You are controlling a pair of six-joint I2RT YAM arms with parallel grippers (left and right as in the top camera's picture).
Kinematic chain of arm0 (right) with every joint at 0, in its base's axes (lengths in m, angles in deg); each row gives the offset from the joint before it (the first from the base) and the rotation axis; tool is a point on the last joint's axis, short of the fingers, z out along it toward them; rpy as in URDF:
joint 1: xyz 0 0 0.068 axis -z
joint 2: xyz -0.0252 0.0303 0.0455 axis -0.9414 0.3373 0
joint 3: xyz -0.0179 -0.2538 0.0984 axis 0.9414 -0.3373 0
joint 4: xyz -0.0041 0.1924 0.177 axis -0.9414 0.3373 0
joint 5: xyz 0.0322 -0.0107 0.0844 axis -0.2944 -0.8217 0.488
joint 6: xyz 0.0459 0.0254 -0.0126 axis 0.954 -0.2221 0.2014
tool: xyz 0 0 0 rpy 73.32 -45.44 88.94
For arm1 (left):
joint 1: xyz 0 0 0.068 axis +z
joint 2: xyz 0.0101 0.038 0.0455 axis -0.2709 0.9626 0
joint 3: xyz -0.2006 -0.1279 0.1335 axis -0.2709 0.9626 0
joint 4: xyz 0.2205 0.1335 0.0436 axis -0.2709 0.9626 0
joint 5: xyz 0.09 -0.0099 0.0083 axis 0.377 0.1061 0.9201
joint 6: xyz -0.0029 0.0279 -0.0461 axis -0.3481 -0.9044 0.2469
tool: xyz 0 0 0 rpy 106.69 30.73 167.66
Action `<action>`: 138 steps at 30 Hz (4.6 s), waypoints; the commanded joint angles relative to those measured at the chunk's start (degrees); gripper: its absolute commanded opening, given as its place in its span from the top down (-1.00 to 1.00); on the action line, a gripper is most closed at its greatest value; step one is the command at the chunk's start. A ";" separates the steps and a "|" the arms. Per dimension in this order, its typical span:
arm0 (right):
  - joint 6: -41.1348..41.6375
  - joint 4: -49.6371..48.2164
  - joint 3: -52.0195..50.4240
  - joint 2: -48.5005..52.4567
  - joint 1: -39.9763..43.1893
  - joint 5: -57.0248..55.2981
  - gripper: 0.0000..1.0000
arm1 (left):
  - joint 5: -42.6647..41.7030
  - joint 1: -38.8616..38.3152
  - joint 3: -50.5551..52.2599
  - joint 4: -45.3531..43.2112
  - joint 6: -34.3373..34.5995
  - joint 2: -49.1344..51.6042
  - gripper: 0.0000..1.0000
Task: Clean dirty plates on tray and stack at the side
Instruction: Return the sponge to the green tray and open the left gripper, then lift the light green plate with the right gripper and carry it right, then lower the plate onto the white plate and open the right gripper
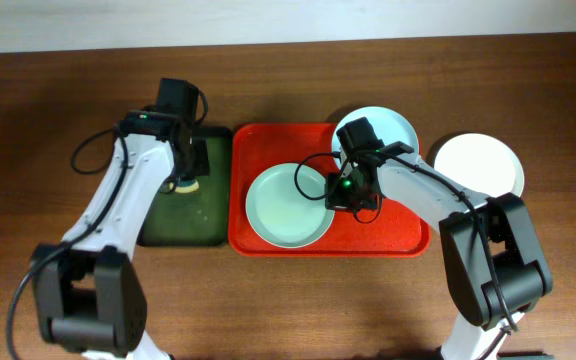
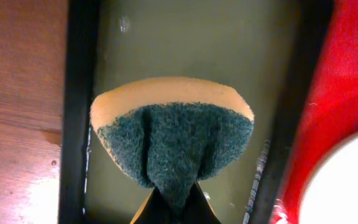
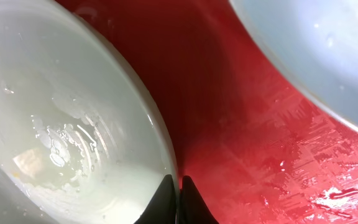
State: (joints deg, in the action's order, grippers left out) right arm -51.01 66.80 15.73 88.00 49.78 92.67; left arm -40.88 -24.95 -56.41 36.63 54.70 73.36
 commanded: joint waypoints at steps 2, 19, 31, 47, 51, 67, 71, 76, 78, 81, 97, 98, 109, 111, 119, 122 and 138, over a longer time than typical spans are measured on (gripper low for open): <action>2.23 0.96 -0.74 0.52 -0.48 0.11 0.92 | 1.44 0.04 2.51 -5.07 0.07 9.27 1.00; 2.19 3.96 -0.74 0.52 -0.48 0.11 0.41 | -4.63 0.15 -1.75 -6.97 -3.58 10.97 -0.47; 2.19 8.04 2.64 -0.42 -0.31 2.95 0.92 | -4.22 3.13 -4.13 -8.28 -3.61 2.56 -0.99; 12.85 14.99 28.11 -1.44 -11.34 -7.87 0.92 | -2.73 18.95 -14.05 -6.12 -4.24 -2.45 -0.99; 12.90 10.64 28.09 -1.36 -21.57 -27.52 0.92 | -2.73 18.88 -14.05 -6.12 -4.24 -2.45 -0.99; -33.29 -22.88 28.11 -1.38 -46.03 -96.32 0.92 | -2.73 18.78 -14.05 -6.10 -4.24 -2.45 -0.99; -32.61 -24.30 28.04 -1.36 -46.10 -96.63 0.92 | -2.75 18.78 -14.05 -6.10 -4.24 -2.45 -0.99; -11.85 -13.75 28.04 -1.36 -43.80 -83.21 0.92 | -2.73 18.78 -14.05 -6.10 -4.24 -2.45 -0.99; 1.22 -4.37 28.04 -1.14 -40.89 -69.13 0.92 | -2.73 18.78 -14.05 -6.10 -4.24 -2.45 -0.99; 12.33 0.76 28.04 -1.03 -34.14 -44.13 0.92 | -2.75 18.78 -14.05 -6.10 -4.24 -2.45 -0.99; 8.61 20.37 28.04 -1.20 21.94 -0.11 0.92 | -2.73 18.78 -14.05 -6.10 -4.24 -2.45 -0.99; 5.64 21.81 28.04 -1.14 25.40 -0.15 0.92 | -2.73 18.78 -14.05 -6.10 -4.24 -2.45 -0.99; -3.23 33.77 24.35 -0.76 52.87 -17.68 0.92 | -2.73 18.78 -14.05 -6.10 -4.24 -2.45 -0.99; -3.26 29.92 20.15 -0.76 53.11 -18.18 0.92 | -2.73 18.78 -14.05 -6.10 -4.24 -2.45 -0.99; -6.16 22.32 11.78 -0.76 51.10 -16.15 -0.21 | -2.75 18.78 -14.05 -6.10 -4.24 -2.45 -0.99; -9.94 24.63 13.49 -0.76 49.48 -12.63 -0.40 | -2.73 18.78 -14.05 -6.10 -4.24 -2.45 -0.99; -16.79 18.71 21.03 -0.76 4.13 -14.88 -0.52 | -2.73 18.78 -14.05 -6.10 -4.24 -2.45 -0.99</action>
State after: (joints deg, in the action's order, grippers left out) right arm -67.60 86.84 35.94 87.70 57.58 79.77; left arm -43.85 -6.15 -69.78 30.64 51.20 71.54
